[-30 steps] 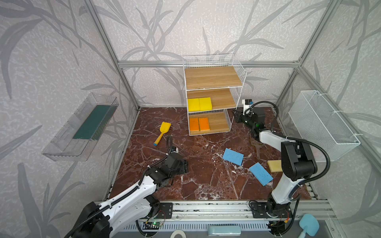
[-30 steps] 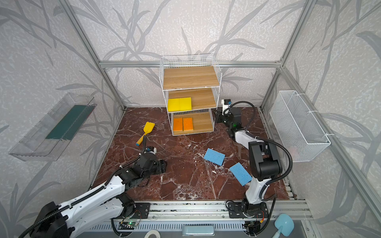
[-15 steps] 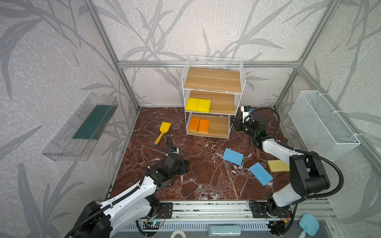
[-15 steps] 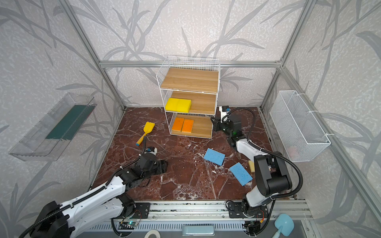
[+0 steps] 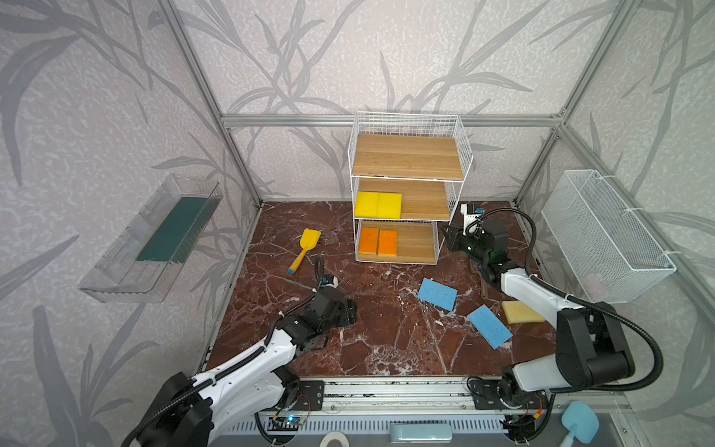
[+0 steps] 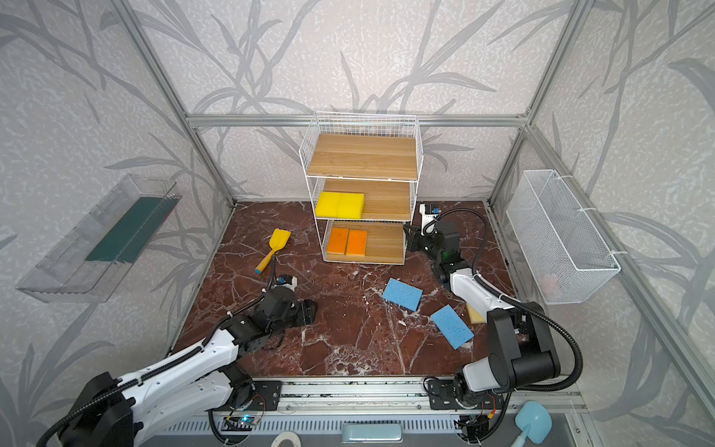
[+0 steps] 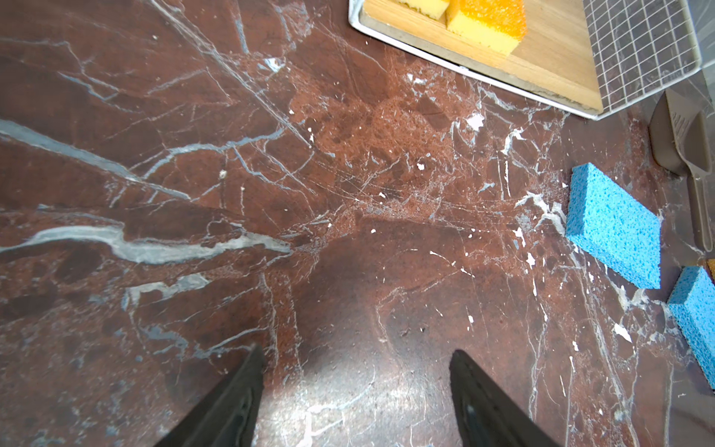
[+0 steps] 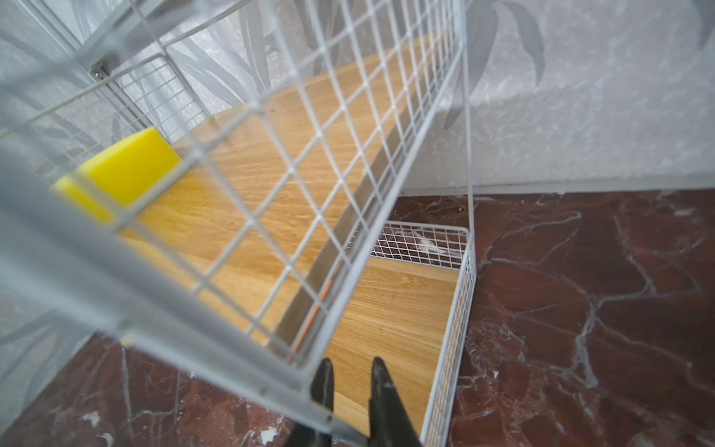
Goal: Place and organize the cleaning sponges onto the shelf
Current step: 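Move the right gripper down to the blue sponge nearer the shelf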
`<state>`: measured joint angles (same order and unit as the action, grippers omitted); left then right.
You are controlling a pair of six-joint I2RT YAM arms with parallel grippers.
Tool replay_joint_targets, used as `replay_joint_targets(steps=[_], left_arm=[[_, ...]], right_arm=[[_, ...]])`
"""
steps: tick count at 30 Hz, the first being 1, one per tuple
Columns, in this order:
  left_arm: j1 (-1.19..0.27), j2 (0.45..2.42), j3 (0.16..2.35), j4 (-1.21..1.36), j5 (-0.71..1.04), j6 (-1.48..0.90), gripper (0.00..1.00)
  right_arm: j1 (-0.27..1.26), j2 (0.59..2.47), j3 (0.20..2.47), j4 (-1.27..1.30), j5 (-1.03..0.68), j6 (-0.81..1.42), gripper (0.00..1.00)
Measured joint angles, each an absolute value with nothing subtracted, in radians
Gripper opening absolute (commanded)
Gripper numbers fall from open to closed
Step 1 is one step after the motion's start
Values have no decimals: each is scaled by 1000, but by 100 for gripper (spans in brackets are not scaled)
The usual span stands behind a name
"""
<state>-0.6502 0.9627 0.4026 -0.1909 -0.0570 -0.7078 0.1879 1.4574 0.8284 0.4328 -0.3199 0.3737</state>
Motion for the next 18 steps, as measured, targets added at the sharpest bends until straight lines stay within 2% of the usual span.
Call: replay_joint_targets(steps=[2,5,11,15,18], left_arm=[[-651,986,403,-180,-45,-707,76],[-656,1034,406,-165,-27,-707,74],[-682,1156,446,-121,-15,-708,72],[-707,1238,485,-76,-9,-707,72],[-715,1294,509,-41,-2,-706,76]], right_arm=[[181,1457,831,423,-322,406,61],[173,1446,831,393,-323,439,65],[173,1289,767,283,-298,474,66],[174,1078,604,222,-223,517,60],[174,972,516,143,-194,554,56]])
